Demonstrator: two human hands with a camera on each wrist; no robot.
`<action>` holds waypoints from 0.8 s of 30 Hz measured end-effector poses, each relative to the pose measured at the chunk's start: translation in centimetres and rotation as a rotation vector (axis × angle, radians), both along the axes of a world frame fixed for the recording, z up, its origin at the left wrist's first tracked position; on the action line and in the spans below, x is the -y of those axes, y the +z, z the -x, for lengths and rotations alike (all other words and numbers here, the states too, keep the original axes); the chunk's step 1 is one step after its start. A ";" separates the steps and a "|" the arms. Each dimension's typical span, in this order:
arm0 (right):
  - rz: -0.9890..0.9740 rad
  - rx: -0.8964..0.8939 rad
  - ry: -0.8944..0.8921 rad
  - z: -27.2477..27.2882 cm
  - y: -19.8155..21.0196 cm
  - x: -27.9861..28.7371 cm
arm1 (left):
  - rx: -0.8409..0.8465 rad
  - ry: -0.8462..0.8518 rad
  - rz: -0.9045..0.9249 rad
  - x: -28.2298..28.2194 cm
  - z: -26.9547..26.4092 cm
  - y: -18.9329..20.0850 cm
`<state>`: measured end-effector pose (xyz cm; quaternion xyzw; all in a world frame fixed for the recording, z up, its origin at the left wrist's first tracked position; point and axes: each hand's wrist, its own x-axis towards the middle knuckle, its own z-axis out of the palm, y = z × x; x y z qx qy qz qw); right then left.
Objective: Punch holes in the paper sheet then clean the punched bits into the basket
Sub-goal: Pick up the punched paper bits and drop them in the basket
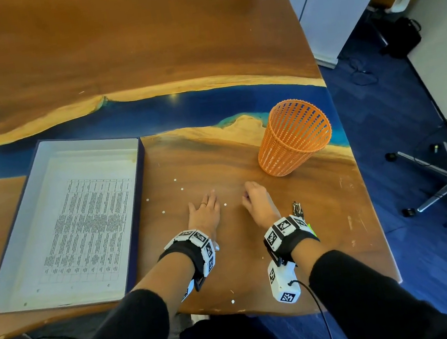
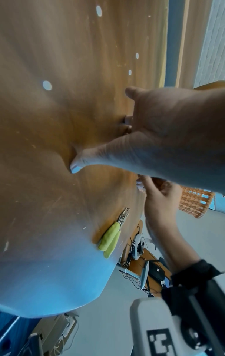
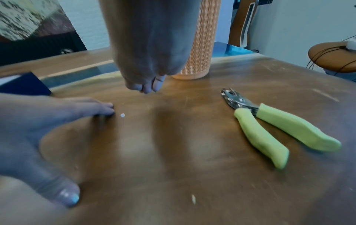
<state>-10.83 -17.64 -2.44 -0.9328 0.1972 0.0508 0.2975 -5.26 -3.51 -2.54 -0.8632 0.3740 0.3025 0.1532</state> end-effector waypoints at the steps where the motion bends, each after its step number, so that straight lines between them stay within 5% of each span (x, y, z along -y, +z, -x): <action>1: 0.000 0.026 0.001 -0.6 0.6 0.2 | -0.007 -0.001 0.004 0.1 -0.2 0.2; 14: 0.055 0.561 -0.134 -5.0 12.4 6.9 | -0.028 -0.033 0.012 0.4 -1.4 0.6; 24: 0.105 0.307 -0.369 -3.8 11.9 12.8 | -0.065 -0.048 -0.008 0.4 -1.8 0.6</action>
